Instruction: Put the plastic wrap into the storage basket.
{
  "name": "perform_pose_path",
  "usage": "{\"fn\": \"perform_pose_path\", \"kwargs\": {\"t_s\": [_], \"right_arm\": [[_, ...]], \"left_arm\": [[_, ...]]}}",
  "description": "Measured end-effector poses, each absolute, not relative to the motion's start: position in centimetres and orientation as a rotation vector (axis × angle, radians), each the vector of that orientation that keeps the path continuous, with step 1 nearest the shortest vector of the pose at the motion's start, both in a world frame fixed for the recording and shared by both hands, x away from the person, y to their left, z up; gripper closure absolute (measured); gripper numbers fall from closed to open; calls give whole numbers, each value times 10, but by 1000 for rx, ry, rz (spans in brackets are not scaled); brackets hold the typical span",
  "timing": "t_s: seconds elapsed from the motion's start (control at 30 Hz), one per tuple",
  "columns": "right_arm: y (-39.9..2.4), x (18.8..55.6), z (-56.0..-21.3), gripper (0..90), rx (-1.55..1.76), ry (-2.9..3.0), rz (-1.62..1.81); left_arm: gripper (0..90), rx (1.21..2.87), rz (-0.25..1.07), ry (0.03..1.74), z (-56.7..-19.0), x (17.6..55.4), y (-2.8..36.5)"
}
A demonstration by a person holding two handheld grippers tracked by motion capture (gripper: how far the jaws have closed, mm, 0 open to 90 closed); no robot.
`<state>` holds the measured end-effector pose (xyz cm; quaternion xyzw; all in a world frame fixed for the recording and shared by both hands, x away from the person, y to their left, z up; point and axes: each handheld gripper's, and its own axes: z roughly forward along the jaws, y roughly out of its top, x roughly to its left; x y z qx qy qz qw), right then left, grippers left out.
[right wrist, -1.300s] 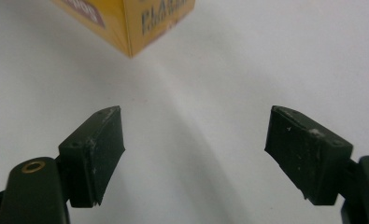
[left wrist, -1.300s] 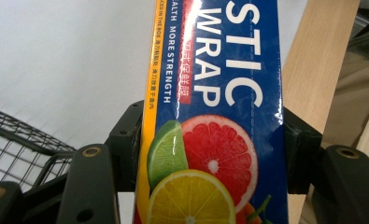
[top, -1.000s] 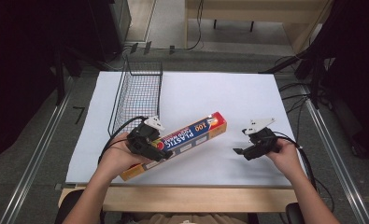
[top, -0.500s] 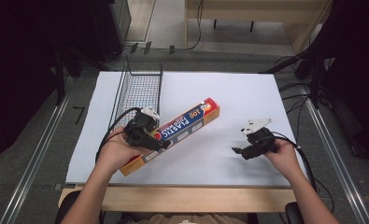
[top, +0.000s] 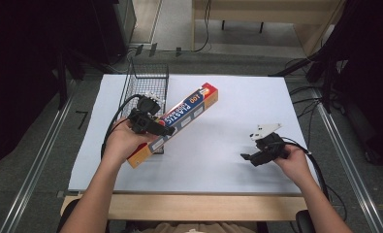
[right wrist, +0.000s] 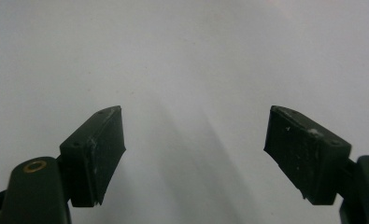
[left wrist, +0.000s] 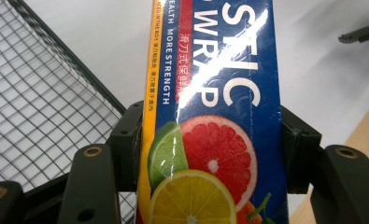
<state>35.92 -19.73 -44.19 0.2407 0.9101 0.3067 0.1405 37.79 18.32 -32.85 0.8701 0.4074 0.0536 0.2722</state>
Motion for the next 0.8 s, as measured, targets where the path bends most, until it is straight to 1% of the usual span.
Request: {"fn": "perform_pose_path", "kwargs": {"t_s": [0.1, 0.37, 0.63, 0.7, 0.8], "right_arm": [[-197, 359, -442, 206, 695, 2630, 884], [-197, 359, -441, 206, 672, 2622, 890], [-196, 358, -442, 206, 673, 2625, 889], [-196, 358, -442, 206, 676, 2627, 889], [-196, 358, -442, 206, 676, 2628, 888]], "left_arm": [[397, 2327, 152, 1117, -325, 383, 185], [396, 2292, 235, 1212, -317, 398, 192], [397, 2237, 276, 1307, -313, 413, 203], [397, 2229, 280, 1326, -312, 415, 205], [397, 2199, 245, 1338, -310, 419, 215]]}}
